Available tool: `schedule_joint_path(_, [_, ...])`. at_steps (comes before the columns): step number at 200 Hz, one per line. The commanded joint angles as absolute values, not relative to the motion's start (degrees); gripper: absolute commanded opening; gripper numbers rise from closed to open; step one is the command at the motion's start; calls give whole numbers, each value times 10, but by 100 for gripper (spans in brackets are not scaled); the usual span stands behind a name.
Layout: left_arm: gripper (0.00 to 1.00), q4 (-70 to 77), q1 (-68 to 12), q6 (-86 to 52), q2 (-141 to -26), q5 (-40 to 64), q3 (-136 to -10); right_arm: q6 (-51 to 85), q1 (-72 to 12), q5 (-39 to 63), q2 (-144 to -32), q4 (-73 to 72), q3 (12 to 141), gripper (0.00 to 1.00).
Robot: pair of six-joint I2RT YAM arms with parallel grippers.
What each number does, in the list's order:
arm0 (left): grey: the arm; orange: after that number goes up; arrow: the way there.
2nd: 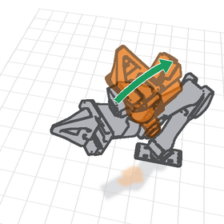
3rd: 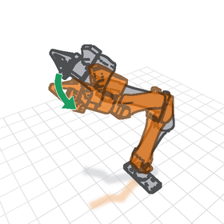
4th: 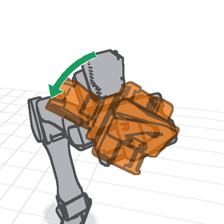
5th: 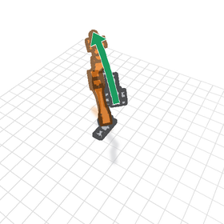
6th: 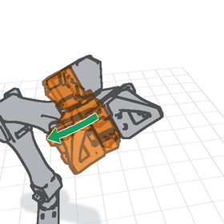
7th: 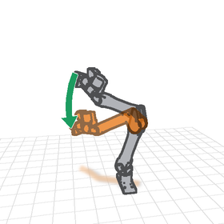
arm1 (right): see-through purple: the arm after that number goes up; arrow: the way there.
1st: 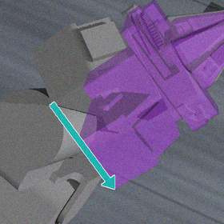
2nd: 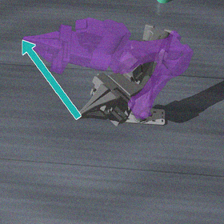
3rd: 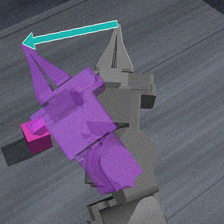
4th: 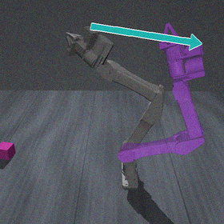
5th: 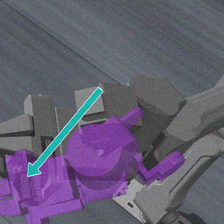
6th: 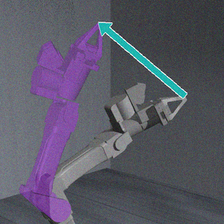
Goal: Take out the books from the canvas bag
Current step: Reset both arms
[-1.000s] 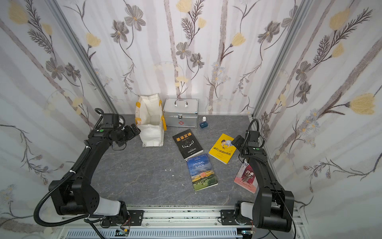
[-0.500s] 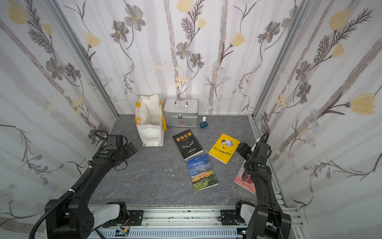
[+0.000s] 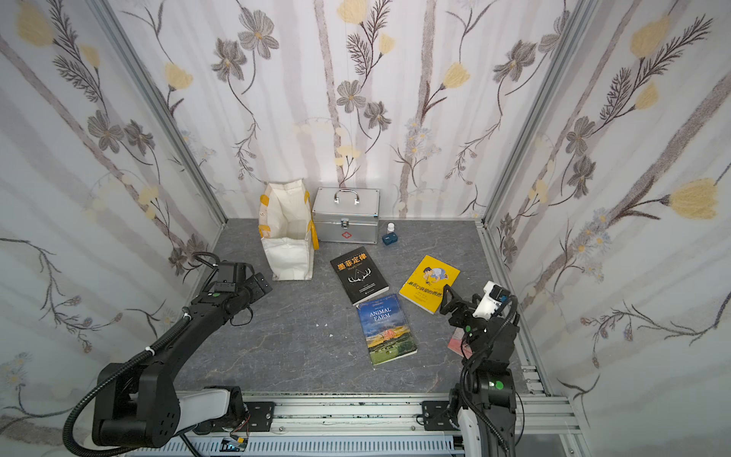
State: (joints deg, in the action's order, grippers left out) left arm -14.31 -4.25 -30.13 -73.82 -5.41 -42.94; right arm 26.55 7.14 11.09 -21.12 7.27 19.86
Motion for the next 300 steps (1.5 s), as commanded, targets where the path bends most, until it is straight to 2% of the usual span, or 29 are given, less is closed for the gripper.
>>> schedule_joint_path(1, [100,-47,-46,-206,-767,-31,-427,290,70,7,-127,103,164,100])
schedule_joint_path(17, [100,-8,-49,-158,-799,-18,-428,290,70,-26,-75,76,131,100])
schedule_joint_path(51, [100,-1,-50,-155,-856,-24,-472,271,71,-114,-2,23,68,100])
schedule_joint_path(79, [100,49,-51,-128,-869,-27,-479,210,71,-187,-31,-88,8,100])
schedule_joint_path(113, [100,115,-51,-38,-867,-32,-459,164,74,-224,-179,-292,-62,100])
schedule_joint_path(151, [100,226,-49,1,-798,-68,-362,150,77,-165,-395,-440,-36,100])
schedule_joint_path(175, [100,262,-45,1,-798,-95,-318,139,80,-141,-508,-485,4,100])
schedule_joint_path(199, [100,324,-37,-38,-815,-111,-277,146,103,-102,-624,-462,75,100])
schedule_joint_path(221, [100,301,-36,-35,-819,-99,-293,160,122,-55,-707,-469,130,100])
schedule_joint_path(250, [100,391,-32,-30,-816,-162,-253,144,124,-4,-777,-488,177,100])
schedule_joint_path(283, [100,494,-24,-39,-860,-191,-224,130,122,-5,-805,-530,185,100])
schedule_joint_path(300, [100,446,-24,-37,-870,-181,-254,125,114,-18,-809,-524,191,100])
